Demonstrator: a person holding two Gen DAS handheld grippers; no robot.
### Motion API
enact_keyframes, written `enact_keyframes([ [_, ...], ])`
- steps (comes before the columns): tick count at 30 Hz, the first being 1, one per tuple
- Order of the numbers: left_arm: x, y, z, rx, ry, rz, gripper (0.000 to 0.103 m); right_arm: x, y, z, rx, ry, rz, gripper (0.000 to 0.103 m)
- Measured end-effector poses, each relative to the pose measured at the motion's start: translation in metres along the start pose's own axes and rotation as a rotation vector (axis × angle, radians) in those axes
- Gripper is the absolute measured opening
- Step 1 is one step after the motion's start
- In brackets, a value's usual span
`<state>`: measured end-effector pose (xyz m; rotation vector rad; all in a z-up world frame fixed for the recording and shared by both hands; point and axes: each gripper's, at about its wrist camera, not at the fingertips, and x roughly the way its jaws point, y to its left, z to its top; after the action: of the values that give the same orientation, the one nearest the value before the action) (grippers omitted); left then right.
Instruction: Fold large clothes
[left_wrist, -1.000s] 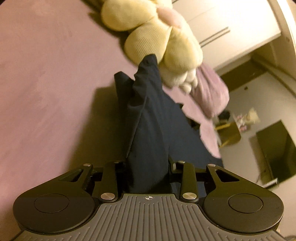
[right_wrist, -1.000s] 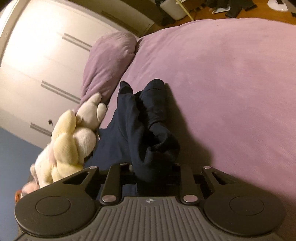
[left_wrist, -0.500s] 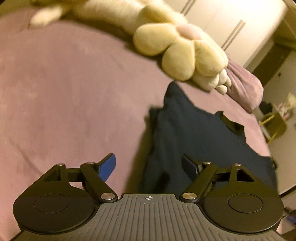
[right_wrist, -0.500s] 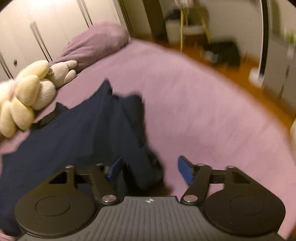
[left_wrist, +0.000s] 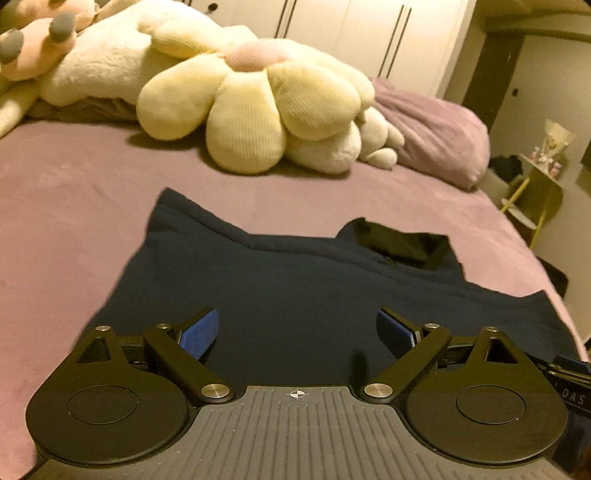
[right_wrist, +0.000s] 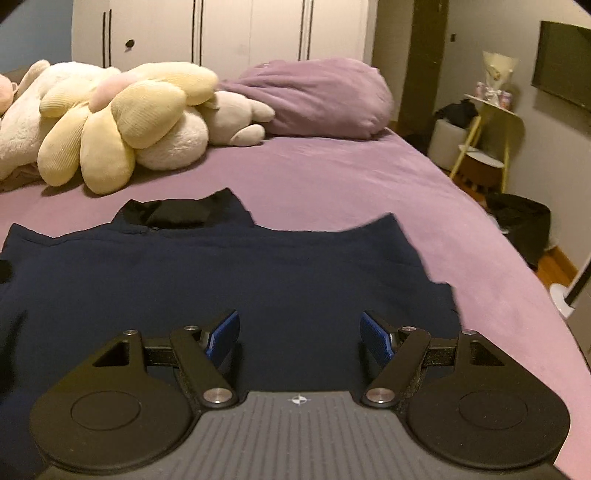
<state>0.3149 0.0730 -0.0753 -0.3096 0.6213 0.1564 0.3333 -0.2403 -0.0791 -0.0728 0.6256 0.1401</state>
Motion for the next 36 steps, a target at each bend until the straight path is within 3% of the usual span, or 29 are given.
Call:
enact_keyframes([
  [2,0.011,-0.003,-0.005,0.018,-0.023,0.016,0.097,0.014,0.006,0.003,0.002,0.002,0.034,0.073],
  [9,0.040,0.005,-0.029,0.139,-0.122,0.099,0.102,0.056,0.020,-0.010,-0.065,-0.014,0.014,0.073],
  [14,0.038,0.017,-0.021,0.112,-0.112,0.117,0.102,0.075,0.012,-0.026,-0.040,-0.062,0.052,0.075],
  [18,0.018,0.060,-0.012,0.031,-0.114,0.143,0.102,0.066,-0.003,-0.020,-0.011,-0.063,0.096,0.073],
  [20,0.008,0.089,-0.010,-0.050,-0.078,0.189,0.102,0.055,-0.017,-0.021,-0.014,-0.090,0.038,0.072],
  [22,0.001,0.116,-0.012,-0.120,-0.034,0.159,0.102,0.046,-0.040,-0.030,0.016,-0.109,-0.017,0.072],
  [25,-0.016,0.133,-0.018,-0.104,0.002,0.091,0.102,0.039,-0.074,-0.044,0.077,-0.122,-0.025,0.070],
  [30,-0.033,0.151,-0.027,-0.150,0.138,-0.105,0.102,0.010,-0.078,-0.038,0.134,-0.110,-0.076,0.069],
  [33,-0.030,0.162,-0.034,-0.229,0.210,-0.183,0.102,-0.019,-0.072,-0.042,0.230,-0.091,0.028,0.068],
  [36,-0.024,0.168,-0.042,-0.306,0.243,-0.241,0.101,-0.039,-0.054,-0.057,0.232,-0.057,0.171,0.055],
])
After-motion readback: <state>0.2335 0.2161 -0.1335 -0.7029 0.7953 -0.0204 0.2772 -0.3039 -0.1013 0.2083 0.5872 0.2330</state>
